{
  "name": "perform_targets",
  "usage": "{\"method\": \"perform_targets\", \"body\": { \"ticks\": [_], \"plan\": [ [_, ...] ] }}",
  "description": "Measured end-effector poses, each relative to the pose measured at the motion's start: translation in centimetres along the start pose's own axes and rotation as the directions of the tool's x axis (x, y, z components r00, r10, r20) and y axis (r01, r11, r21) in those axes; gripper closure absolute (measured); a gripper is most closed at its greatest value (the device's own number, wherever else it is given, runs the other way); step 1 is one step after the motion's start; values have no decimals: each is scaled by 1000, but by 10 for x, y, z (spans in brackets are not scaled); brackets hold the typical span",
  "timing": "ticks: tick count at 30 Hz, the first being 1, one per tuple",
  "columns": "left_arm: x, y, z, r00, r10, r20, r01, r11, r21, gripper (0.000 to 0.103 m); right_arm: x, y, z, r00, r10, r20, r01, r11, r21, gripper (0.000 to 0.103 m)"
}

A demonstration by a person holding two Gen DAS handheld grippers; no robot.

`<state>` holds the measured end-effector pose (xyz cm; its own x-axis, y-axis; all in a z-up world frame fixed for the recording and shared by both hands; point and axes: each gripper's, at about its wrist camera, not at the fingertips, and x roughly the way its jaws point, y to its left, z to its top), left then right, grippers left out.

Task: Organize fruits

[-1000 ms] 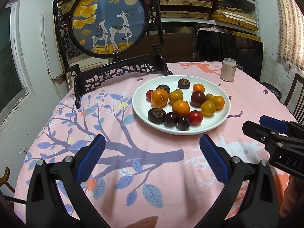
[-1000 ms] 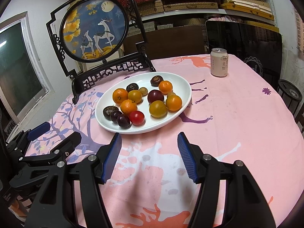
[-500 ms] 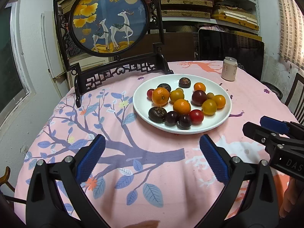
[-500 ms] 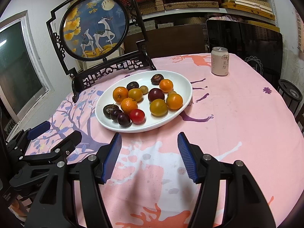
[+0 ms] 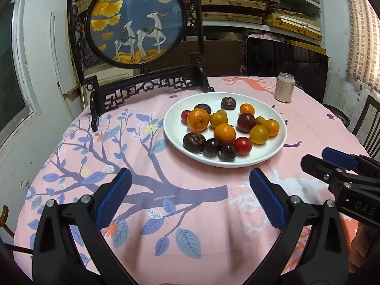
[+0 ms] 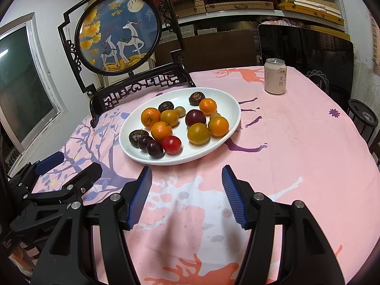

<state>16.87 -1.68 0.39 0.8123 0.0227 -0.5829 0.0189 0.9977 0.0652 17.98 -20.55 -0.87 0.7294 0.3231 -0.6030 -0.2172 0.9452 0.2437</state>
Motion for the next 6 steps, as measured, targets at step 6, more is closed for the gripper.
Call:
{"method": "perform_targets", "body": {
  "ticks": [6],
  "plan": [
    [1,-1,0,1000,8,-7,-8,1000,5,2,0,0,0,1000,1,-2,-1,1000,-1,42]
  ]
}}
